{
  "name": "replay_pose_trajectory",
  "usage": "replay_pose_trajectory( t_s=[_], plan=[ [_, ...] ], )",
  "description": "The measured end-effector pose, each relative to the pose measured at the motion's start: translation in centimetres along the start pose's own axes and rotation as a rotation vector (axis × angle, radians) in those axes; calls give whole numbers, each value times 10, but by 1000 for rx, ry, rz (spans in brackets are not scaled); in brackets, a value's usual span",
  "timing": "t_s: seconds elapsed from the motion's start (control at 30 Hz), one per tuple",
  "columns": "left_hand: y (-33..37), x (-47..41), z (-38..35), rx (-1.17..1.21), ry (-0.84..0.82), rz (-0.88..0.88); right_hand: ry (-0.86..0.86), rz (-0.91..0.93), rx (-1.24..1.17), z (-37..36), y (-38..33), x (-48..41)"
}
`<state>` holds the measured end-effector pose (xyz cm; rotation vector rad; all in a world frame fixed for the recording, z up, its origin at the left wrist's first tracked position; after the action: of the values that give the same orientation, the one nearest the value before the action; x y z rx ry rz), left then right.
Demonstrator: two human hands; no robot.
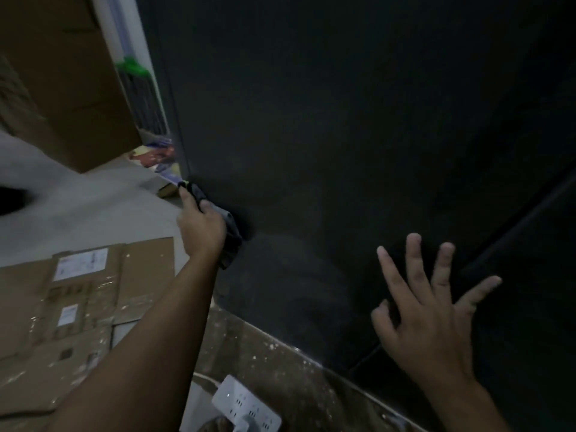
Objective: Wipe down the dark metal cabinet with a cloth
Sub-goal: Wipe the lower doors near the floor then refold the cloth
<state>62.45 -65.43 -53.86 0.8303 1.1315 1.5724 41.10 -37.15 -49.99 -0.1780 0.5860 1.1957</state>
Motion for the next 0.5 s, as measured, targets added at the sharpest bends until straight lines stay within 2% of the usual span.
replay_pose_trajectory(
  t_s=[0.23, 0.3, 0.4, 0.5],
  plan=[
    [-25, -8, -6, 29, -213, 208, -40, -34, -7, -18, -20, -9],
    [-30, -13, -5, 72, -245, 220, -103, 58, 19, -22, -25, -12],
    [-17, -17, 3, 170, -179, 82, -228, 233, 10, -34, -41, -6],
    [13, -19, 12, 174, -91, -102, -276, 201, -50, -40, -52, -2]
  ],
)
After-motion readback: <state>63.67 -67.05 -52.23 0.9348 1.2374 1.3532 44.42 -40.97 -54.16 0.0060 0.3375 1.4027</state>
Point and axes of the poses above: each hand's wrist, its own x-axis away from the middle knuckle, its own z-axis out of the back of the hand, y = z × x, the point moved 2 cm from there along -x, towards the middle knuckle
